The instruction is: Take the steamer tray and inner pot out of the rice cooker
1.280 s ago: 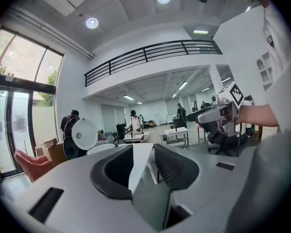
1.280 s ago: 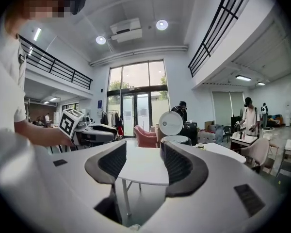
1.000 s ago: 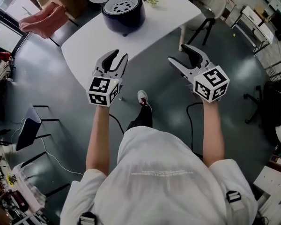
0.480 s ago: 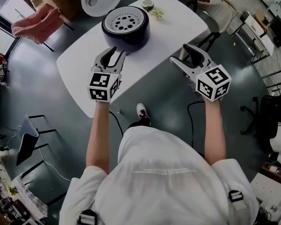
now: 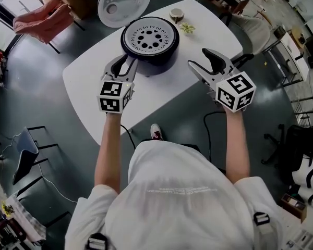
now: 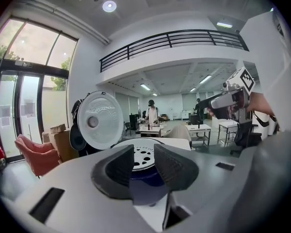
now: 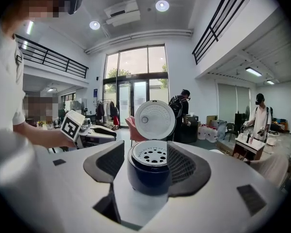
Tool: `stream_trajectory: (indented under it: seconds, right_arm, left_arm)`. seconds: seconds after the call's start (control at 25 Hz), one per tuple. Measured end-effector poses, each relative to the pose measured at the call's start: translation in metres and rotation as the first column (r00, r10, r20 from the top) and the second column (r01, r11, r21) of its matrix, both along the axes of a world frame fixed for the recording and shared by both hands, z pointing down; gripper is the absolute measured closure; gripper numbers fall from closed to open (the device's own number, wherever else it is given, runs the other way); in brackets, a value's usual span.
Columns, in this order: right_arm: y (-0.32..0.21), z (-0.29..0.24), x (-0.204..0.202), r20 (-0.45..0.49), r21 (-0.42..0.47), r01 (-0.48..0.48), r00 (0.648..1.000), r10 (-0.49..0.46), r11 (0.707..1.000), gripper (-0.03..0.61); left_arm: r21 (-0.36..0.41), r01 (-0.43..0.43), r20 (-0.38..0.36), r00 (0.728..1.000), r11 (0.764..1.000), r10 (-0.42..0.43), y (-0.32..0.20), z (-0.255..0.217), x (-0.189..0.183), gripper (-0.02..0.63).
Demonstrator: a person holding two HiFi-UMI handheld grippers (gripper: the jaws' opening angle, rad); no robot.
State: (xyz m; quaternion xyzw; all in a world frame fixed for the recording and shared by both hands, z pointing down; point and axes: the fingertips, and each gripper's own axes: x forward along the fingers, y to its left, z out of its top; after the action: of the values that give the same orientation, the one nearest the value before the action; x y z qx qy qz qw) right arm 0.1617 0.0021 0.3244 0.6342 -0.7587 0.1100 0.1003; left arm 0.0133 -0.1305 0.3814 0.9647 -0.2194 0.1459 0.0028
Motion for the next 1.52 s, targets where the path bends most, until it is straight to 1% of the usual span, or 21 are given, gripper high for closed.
stream_trajectory:
  seconds: [0.12, 0.24, 0.4, 0.56, 0.64, 0.72, 0.84, 0.92, 1.04, 1.12, 1.28, 1.52]
  right_arm:
    - [-0.02, 0.006, 0.007, 0.013, -0.004, 0.015, 1.0, -0.015, 1.0, 0.299]
    - [-0.038, 0.014, 0.013, 0.012, -0.021, 0.05, 0.999, -0.05, 0.999, 0.299]
    - [-0.066, 0.025, 0.035, 0.03, -0.032, 0.089, 0.996, -0.088, 0.996, 0.305]
    - [-0.106, 0.038, 0.053, 0.04, -0.046, 0.176, 0.984, -0.174, 0.983, 0.305]
    - [-0.131, 0.04, 0.06, 0.048, -0.045, 0.235, 0.971, -0.233, 0.971, 0.305]
    - [-0.153, 0.041, 0.066, 0.066, -0.043, 0.294, 0.955, -0.291, 0.955, 0.305]
    - [-0.176, 0.052, 0.076, 0.093, -0.057, 0.372, 0.926, -0.366, 0.927, 0.305]
    - [-0.191, 0.064, 0.083, 0.122, -0.07, 0.406, 0.91, -0.396, 0.911, 0.305]
    - [-0.213, 0.082, 0.085, 0.172, -0.08, 0.458, 0.881, -0.44, 0.885, 0.307]
    - [-0.225, 0.093, 0.083, 0.183, -0.087, 0.496, 0.86, -0.476, 0.864, 0.307]
    - [-0.237, 0.111, 0.081, 0.194, -0.092, 0.551, 0.827, -0.528, 0.829, 0.307]
    - [-0.245, 0.13, 0.077, 0.236, -0.088, 0.595, 0.792, -0.564, 0.799, 0.308]
  left_arm:
    - [-0.015, 0.024, 0.009, 1.0, 1.0, -0.024, -0.018, 0.009, 0.003, 0.471]
    - [-0.039, 0.058, 0.024, 0.998, 0.998, -0.057, -0.031, 0.02, 0.005, 0.471]
    - [-0.056, 0.099, 0.048, 0.994, 0.993, -0.097, -0.047, 0.031, 0.019, 0.471]
    - [-0.074, 0.176, 0.067, 0.983, 0.982, -0.172, -0.071, 0.04, 0.029, 0.471]
    - [-0.094, 0.234, 0.073, 0.971, 0.968, -0.228, -0.088, 0.044, 0.03, 0.471]
    - [-0.126, 0.296, 0.081, 0.954, 0.947, -0.288, -0.103, 0.049, 0.033, 0.471]
    - [-0.159, 0.363, 0.111, 0.931, 0.918, -0.348, -0.114, 0.059, 0.039, 0.471]
    - [-0.16, 0.401, 0.138, 0.914, 0.902, -0.382, -0.12, 0.064, 0.039, 0.471]
    - [-0.158, 0.475, 0.176, 0.876, 0.866, -0.449, -0.126, 0.069, 0.029, 0.471]
    - [-0.153, 0.514, 0.197, 0.853, 0.844, -0.483, -0.127, 0.07, 0.025, 0.471]
    - [-0.143, 0.545, 0.252, 0.827, 0.826, -0.502, -0.127, 0.076, 0.027, 0.458]
    - [-0.159, 0.584, 0.335, 0.79, 0.796, -0.513, -0.127, 0.082, 0.026, 0.397]
